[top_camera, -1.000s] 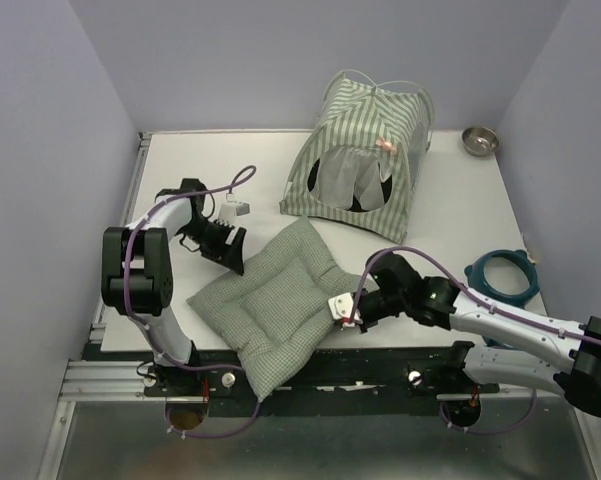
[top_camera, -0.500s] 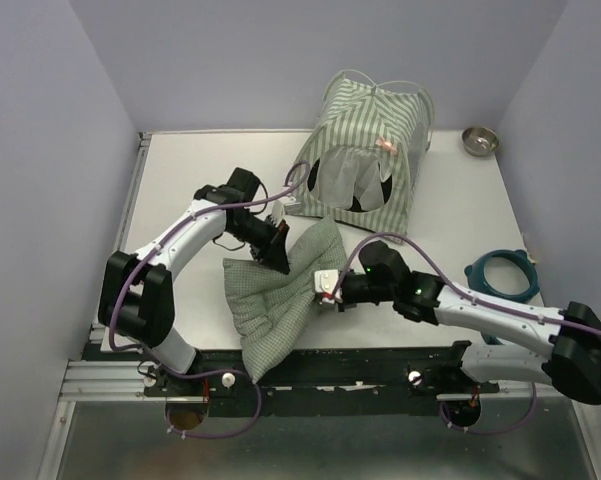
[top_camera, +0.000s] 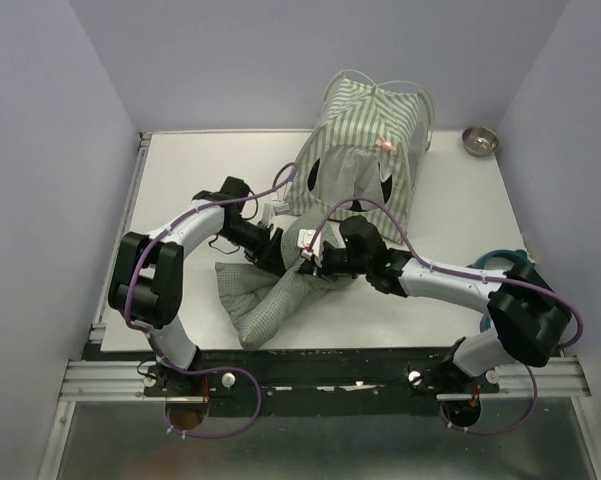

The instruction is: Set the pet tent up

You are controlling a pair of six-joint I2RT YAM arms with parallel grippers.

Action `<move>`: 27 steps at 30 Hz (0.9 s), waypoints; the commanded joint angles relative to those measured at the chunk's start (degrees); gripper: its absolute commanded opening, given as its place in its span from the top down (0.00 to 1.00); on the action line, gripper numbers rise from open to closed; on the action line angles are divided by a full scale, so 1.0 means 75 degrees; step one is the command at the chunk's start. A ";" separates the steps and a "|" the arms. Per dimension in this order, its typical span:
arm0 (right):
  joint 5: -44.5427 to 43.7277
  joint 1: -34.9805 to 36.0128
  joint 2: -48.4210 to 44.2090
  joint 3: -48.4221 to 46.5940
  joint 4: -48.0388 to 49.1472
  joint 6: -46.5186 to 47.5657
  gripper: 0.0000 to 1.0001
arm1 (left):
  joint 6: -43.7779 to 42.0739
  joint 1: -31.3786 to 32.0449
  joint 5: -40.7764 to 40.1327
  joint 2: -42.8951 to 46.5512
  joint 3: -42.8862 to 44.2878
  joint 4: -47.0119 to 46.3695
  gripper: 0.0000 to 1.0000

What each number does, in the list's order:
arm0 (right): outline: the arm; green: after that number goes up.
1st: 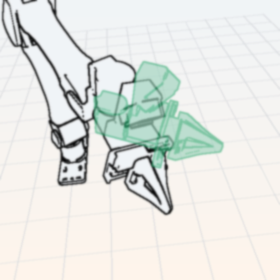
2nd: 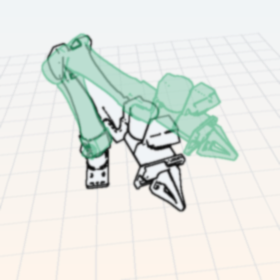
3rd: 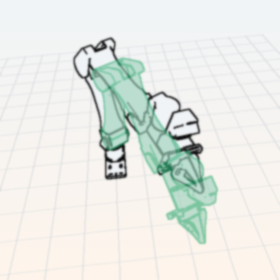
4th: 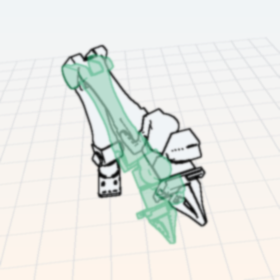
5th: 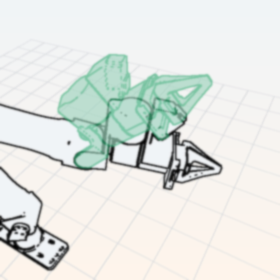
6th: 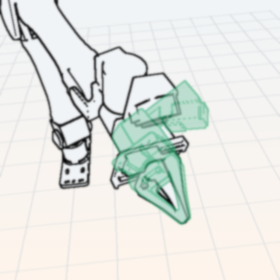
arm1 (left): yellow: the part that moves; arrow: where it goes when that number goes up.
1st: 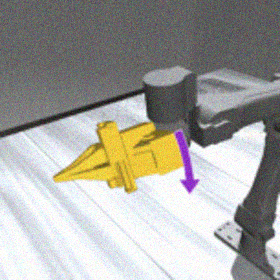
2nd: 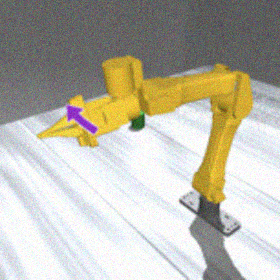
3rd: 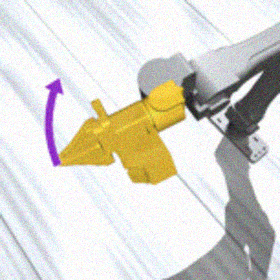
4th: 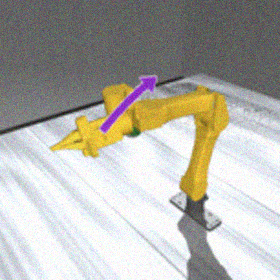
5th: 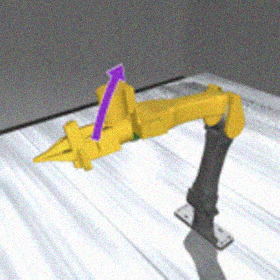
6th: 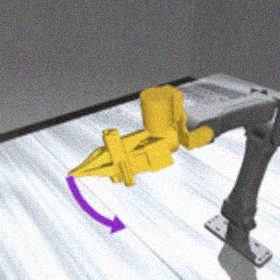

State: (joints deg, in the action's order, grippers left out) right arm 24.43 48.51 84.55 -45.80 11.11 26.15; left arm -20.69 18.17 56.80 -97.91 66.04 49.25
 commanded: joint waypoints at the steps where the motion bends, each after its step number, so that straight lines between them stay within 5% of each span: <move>1: 0.0363 -0.0140 0.0257 0.0059 0.0417 0.0076 0.99 | 0.0308 -0.0325 0.0782 0.0152 -0.0239 0.0077 0.27; 4: 0.0680 -0.0140 0.0479 -0.0150 0.0090 0.0029 0.99 | 0.0648 -0.0466 0.1075 0.0012 -0.0274 0.0054 0.13; 9: 0.1196 -0.0140 0.1076 -0.0876 -0.0391 -0.0111 0.99 | 0.1141 -0.0688 0.1321 -0.0234 -0.0508 -0.0099 0.09; 10: 0.1092 -0.0140 0.1310 -0.1017 -0.0496 -0.0240 0.99 | 0.0863 -0.0712 0.1415 -0.0304 -0.0462 0.0145 0.01; 14: 0.0880 -0.0210 0.1838 -0.1463 -0.0638 -0.0614 0.99 | 0.0040 -0.0724 0.1521 -0.0294 -0.0391 0.0745 0.01; 23: 0.0365 -0.0222 0.2308 -0.1897 -0.0732 -0.0780 0.99 | 0.0767 -0.0841 0.1557 -0.0316 -0.0802 0.0018 0.01; 27: 0.0353 -0.0222 0.2390 -0.2037 -0.0685 -0.0967 0.99 | 0.1268 -0.0713 0.0807 -0.0293 -0.1035 -0.0694 0.14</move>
State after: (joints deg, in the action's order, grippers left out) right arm 30.76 46.92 99.48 -59.70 6.31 20.29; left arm -15.46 11.35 65.56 -99.48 61.28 47.66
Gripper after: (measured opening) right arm 0.015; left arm 0.933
